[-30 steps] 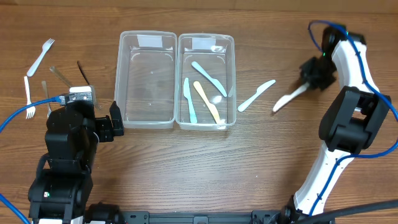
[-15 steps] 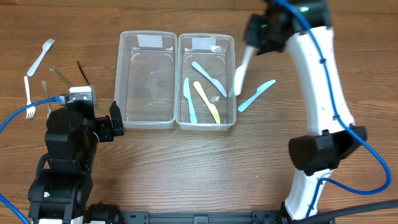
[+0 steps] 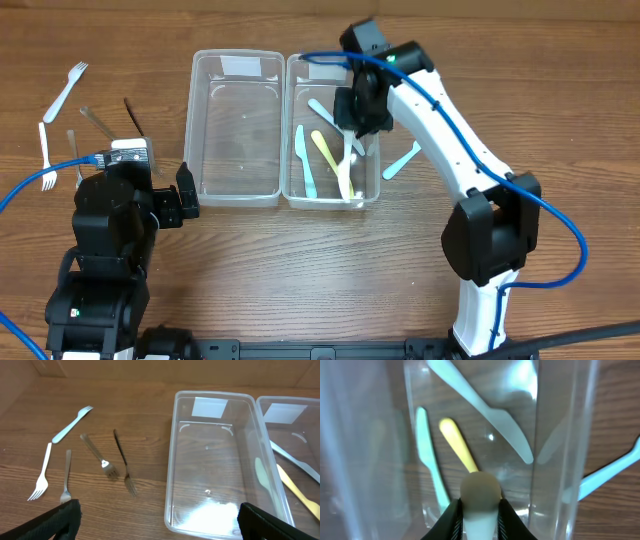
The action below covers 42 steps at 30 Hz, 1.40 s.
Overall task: Pack container
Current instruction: 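Carry the white knife into the right container and release, then move the right gripper down onto the remaining light blue knife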
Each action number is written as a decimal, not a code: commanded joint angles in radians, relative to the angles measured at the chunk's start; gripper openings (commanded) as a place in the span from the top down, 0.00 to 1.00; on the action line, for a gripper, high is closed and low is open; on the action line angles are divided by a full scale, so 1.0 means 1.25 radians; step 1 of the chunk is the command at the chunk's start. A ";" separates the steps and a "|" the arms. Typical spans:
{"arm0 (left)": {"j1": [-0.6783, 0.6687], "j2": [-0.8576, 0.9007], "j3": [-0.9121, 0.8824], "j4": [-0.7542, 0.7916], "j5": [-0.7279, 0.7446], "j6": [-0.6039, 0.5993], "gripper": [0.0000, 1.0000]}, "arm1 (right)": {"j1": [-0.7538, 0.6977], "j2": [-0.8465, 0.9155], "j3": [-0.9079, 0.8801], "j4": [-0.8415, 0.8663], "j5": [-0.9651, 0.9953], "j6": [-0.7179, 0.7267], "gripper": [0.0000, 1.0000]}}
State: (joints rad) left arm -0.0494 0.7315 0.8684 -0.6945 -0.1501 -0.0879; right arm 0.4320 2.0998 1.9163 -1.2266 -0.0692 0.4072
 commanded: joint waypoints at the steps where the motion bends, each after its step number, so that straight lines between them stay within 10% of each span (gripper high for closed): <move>1: 0.008 0.000 0.020 0.002 0.010 -0.014 0.00 | 0.001 -0.009 -0.013 0.016 -0.012 -0.022 0.89; 6: 0.008 0.000 0.020 0.002 0.010 -0.014 0.00 | 0.001 -0.009 0.008 0.019 -0.012 -0.041 0.65; 16: 0.008 0.000 0.020 0.002 0.010 -0.014 0.00 | -0.044 -0.009 0.327 -0.138 0.015 -0.031 0.60; 24: 0.008 0.000 0.020 0.002 0.010 -0.014 0.00 | -0.266 -0.012 0.547 -0.339 0.043 0.319 0.59; 29: 0.008 0.000 0.020 0.002 0.010 -0.014 0.00 | -0.355 -0.009 0.475 -0.372 0.018 0.372 0.58; 32: 0.008 0.000 0.020 0.002 0.010 -0.014 0.00 | -0.359 -0.009 0.387 -0.342 0.020 0.367 0.32; 42: 0.008 0.000 0.020 0.002 0.010 -0.014 0.00 | -0.358 -0.009 -0.048 -0.050 -0.040 0.281 0.26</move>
State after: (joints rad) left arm -0.0494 0.7315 0.8688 -0.6941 -0.1497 -0.0986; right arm -0.0135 2.0975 1.9697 -1.3441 -0.0948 0.7841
